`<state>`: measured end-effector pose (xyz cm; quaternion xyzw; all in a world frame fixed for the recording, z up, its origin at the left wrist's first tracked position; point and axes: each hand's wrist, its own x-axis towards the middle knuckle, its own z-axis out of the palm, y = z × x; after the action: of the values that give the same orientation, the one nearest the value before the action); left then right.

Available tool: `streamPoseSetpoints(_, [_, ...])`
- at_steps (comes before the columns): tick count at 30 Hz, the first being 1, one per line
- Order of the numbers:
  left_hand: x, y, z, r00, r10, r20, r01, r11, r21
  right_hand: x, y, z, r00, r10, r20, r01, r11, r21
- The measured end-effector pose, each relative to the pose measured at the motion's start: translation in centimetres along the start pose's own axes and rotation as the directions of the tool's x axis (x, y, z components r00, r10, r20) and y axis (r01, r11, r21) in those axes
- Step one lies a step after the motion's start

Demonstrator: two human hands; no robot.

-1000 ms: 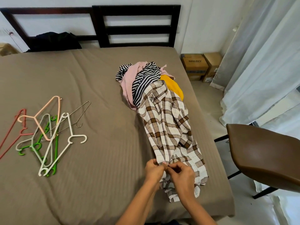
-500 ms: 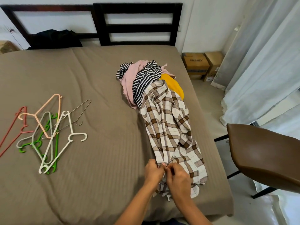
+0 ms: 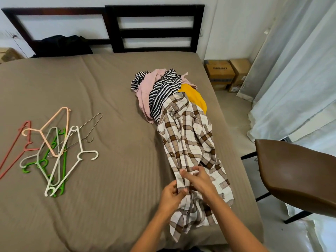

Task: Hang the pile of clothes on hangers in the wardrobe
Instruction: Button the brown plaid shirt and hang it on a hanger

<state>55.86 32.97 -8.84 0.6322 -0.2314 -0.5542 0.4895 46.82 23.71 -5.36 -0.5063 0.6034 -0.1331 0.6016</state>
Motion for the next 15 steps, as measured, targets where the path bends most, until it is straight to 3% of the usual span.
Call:
streamPoseSetpoints(3, [0.0, 0.6, -0.8, 0.992, -0.100, 0.076, 0.108, 0.989, -0.103, 0.9, 0.3, 0.7, 0.992, -0.127, -0.016, 0.121, 0.971, -0.207])
streamPoseSetpoints(6, [0.5, 2.2, -1.6, 0.952, -0.296, 0.082, 0.307, 0.927, -0.216, 0.7, 1.2, 0.7, 0.978, -0.198, -0.064, 0.180, 0.960, -0.214])
streamPoseSetpoints(12, [3.1, 4.0, -0.6, 0.961, -0.250, -0.117, 0.229, 0.959, -0.168, -0.9, 2.9, 0.9, 0.955, -0.293, -0.043, 0.282, 0.945, -0.167])
streamPoseSetpoints(15, [3.1, 4.2, -0.6, 0.965, -0.234, -0.116, 0.211, 0.960, -0.184, -1.4, 3.1, 1.0, 0.964, -0.233, -0.124, 0.227, 0.972, -0.059])
